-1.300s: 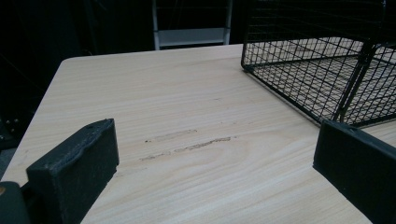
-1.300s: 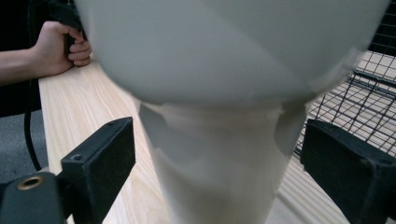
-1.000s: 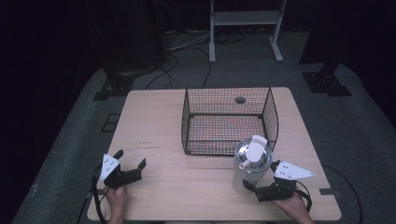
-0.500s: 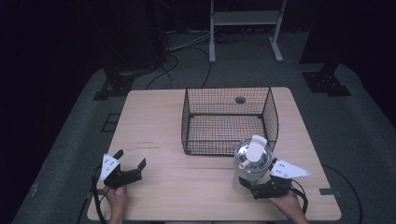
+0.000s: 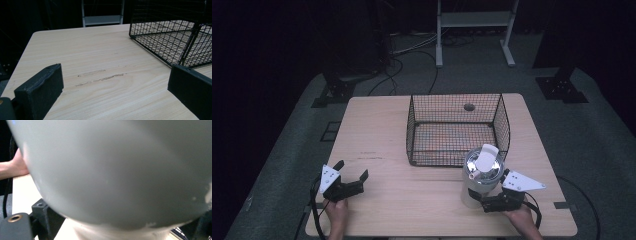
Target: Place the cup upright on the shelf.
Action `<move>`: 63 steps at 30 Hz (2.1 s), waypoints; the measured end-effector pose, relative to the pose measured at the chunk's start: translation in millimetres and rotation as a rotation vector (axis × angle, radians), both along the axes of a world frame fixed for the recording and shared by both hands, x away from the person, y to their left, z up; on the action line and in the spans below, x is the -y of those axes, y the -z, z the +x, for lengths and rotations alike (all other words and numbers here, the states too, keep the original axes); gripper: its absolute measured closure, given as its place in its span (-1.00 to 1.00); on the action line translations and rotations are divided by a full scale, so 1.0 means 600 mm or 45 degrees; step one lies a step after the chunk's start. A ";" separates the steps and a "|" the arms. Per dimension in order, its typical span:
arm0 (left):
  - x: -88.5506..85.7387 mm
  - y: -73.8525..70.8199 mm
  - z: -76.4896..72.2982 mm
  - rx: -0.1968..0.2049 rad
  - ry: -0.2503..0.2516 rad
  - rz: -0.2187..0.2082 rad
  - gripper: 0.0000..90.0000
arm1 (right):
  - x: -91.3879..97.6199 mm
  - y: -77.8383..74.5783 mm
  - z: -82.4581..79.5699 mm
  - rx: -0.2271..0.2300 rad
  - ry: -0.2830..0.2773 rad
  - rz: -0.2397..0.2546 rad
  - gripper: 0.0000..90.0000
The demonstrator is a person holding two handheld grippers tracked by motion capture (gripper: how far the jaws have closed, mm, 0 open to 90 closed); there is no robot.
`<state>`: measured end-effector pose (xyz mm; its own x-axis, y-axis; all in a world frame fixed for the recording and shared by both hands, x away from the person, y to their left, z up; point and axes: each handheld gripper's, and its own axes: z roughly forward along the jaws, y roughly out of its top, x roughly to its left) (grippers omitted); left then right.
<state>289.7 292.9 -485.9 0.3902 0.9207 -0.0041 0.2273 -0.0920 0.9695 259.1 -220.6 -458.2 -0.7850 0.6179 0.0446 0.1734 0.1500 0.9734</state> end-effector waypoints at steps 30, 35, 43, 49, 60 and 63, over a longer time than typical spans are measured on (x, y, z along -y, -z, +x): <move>0.000 0.000 0.000 0.002 0.002 -0.006 -1.00 | -0.018 -0.159 0.069 0.086 -0.095 0.041 -0.80; -0.001 0.000 0.000 0.003 0.003 -0.004 -1.00 | -0.022 -0.173 0.079 0.085 -0.102 0.047 -0.80; 0.000 0.000 0.000 0.006 0.005 -0.006 -1.00 | -0.031 -0.193 0.105 0.089 -0.104 0.037 -0.80; -0.001 0.000 0.000 0.005 0.006 -0.006 -1.00 | -0.043 -0.205 0.132 0.091 -0.101 0.024 -0.80; -0.002 0.000 0.000 0.006 0.006 -0.014 -1.00 | -0.066 -0.221 0.178 0.083 -0.099 0.011 -0.80; -0.002 0.000 0.001 0.010 0.006 -0.016 -1.00 | -0.073 -0.225 0.189 0.088 -0.104 0.003 -0.80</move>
<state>290.1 294.0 -486.0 0.3945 0.9188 -0.0126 0.2196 -0.0809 0.9722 372.5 -176.7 -323.4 -0.8340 0.5516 -0.0098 0.0934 0.1587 0.9829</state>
